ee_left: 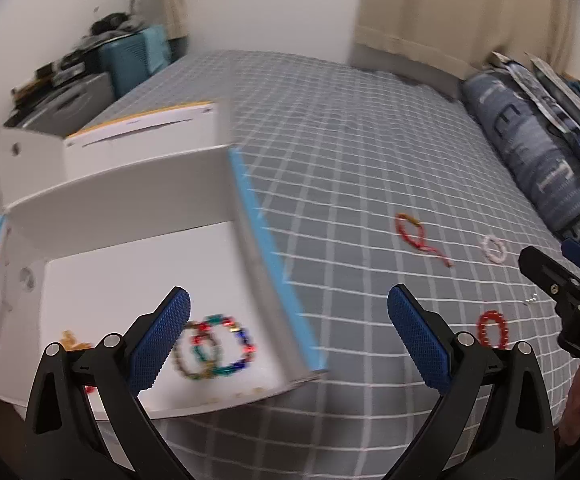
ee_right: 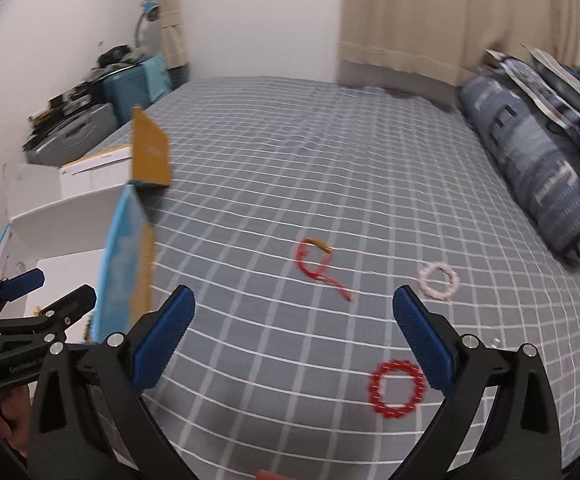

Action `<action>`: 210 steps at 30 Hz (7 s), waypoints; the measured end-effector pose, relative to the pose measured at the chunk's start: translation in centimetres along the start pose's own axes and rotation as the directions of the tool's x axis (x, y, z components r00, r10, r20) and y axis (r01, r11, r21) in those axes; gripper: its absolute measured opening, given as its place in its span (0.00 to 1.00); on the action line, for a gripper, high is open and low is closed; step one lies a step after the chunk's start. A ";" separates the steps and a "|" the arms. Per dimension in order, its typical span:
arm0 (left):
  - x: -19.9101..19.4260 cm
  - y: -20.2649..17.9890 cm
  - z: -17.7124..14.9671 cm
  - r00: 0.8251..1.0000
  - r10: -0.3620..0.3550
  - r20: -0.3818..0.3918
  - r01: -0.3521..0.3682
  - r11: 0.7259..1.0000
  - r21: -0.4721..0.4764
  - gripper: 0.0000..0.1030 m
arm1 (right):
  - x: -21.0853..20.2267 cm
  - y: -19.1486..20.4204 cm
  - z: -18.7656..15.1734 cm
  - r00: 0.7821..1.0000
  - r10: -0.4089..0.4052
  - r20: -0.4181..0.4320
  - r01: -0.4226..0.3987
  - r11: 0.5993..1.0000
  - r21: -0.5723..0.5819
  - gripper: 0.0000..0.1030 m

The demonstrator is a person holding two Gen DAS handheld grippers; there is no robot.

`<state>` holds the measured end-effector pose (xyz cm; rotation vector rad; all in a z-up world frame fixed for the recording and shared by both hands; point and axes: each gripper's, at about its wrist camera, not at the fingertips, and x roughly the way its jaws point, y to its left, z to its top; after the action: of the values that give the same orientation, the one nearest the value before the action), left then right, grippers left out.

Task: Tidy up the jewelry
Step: 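Move both open tools back from the box toward the bed, then grasp the red bead bracelet with the left tool while the right tool grasps the pearl strand, then lift both held bracelets and carry them over the white box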

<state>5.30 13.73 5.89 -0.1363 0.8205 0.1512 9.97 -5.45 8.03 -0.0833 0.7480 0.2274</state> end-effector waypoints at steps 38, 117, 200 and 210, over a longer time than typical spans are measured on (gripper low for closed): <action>13.5 -23.2 -8.7 0.977 -0.198 -0.083 0.211 0.957 0.197 0.94 | 12.6 -22.8 -9.4 0.978 -0.145 -0.148 0.172 0.968 0.184 0.93; 7.0 -22.2 -6.0 0.964 -0.251 -0.084 0.264 0.928 0.262 0.12 | 6.6 -20.8 -6.7 0.984 -0.148 -0.098 0.166 0.964 0.210 0.10; -0.5 21.6 -2.3 0.965 0.231 -0.128 -0.253 0.948 -0.192 0.13 | 8.7 27.0 -0.1 0.960 0.223 -0.170 -0.257 0.943 -0.210 0.10; 1.4 22.3 -3.4 0.952 0.230 -0.200 -0.268 0.945 -0.188 0.13 | 10.1 27.7 -1.2 0.953 0.198 -0.229 -0.249 0.943 -0.221 0.10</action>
<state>-0.35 35.09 1.19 -0.2499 0.9958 0.4737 9.91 23.07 0.44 -0.2628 0.9320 0.5376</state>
